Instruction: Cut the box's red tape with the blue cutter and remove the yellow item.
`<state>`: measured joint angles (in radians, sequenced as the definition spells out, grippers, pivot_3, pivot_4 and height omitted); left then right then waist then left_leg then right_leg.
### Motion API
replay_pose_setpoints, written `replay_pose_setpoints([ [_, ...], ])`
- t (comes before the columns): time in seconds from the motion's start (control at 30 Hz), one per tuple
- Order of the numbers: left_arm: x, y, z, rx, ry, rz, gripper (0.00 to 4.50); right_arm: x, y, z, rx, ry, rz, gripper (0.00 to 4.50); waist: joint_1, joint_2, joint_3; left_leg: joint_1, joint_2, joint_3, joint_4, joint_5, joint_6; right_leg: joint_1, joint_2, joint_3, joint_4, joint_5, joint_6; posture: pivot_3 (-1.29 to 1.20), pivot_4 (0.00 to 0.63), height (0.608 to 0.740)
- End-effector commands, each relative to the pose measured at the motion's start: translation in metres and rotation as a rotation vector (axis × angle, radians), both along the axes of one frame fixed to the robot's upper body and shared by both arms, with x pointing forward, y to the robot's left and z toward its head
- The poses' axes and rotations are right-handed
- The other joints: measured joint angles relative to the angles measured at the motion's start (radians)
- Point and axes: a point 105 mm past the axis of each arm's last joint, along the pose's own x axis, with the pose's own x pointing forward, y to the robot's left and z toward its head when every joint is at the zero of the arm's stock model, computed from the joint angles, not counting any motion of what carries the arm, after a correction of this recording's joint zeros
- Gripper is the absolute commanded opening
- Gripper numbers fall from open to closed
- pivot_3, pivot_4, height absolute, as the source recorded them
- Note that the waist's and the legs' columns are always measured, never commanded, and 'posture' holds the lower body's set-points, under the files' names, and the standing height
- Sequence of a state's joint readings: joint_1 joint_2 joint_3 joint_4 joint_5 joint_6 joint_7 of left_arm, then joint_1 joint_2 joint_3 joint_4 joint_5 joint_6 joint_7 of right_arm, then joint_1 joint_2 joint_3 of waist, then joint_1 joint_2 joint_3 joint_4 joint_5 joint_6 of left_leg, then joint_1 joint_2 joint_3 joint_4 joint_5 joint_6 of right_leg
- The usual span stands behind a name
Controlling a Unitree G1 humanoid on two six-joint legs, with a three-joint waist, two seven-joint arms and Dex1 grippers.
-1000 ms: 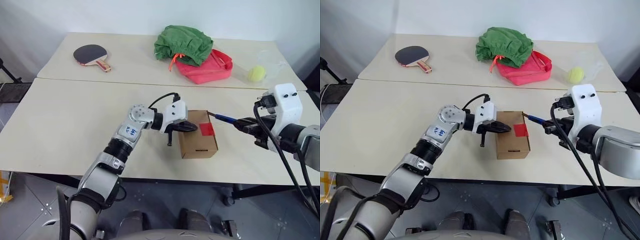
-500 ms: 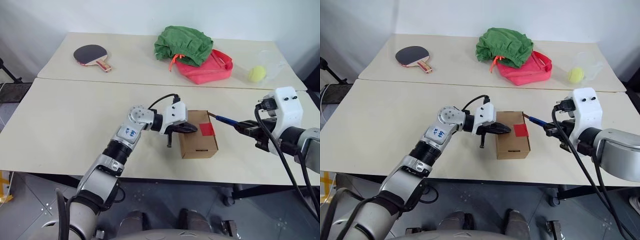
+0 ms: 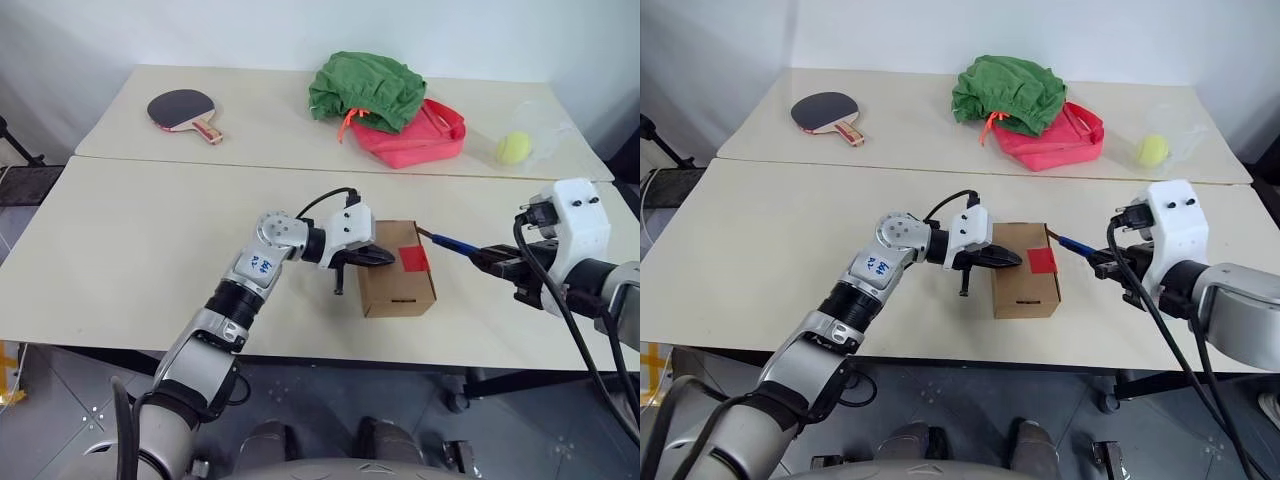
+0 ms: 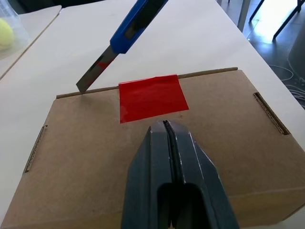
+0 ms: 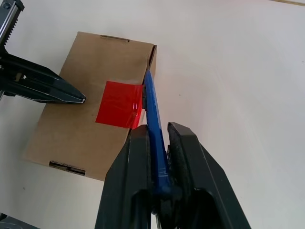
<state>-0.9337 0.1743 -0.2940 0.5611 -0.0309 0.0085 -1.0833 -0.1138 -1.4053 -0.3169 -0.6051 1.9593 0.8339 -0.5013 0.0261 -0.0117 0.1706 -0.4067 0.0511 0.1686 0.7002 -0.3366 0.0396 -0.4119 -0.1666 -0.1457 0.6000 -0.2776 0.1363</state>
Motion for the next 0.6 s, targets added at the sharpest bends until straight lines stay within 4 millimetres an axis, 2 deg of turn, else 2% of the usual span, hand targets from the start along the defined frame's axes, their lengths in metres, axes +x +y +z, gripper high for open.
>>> replay_pose_setpoints([
  [0.03,-0.002,0.002,-0.01,0.039,0.01,-0.004,0.0,-0.005,0.005,0.005,0.001,-0.015,0.036,0.25,0.0,0.0,0.0,0.0,0.0,0.0,0.0,0.0,0.0,0.0,0.0,0.0,0.0,0.0,0.0,0.0,0.15,0.74],
  [0.37,-0.001,0.002,-0.009,0.044,0.003,-0.005,0.0,-0.008,0.021,-0.005,0.073,0.0,0.088,0.25,-0.001,0.0,0.0,0.0,0.0,0.0,0.0,0.0,0.0,0.0,0.0,0.0,0.0,0.0,0.0,0.0,0.15,0.74],
  [0.6,-0.001,0.003,-0.015,0.091,-0.019,0.0,0.0,-0.006,0.029,-0.015,0.132,0.028,0.099,0.25,-0.002,0.0,0.0,0.0,0.0,0.0,0.0,0.0,0.0,0.0,0.0,0.0,0.001,0.0,0.0,0.0,0.15,0.74],
])
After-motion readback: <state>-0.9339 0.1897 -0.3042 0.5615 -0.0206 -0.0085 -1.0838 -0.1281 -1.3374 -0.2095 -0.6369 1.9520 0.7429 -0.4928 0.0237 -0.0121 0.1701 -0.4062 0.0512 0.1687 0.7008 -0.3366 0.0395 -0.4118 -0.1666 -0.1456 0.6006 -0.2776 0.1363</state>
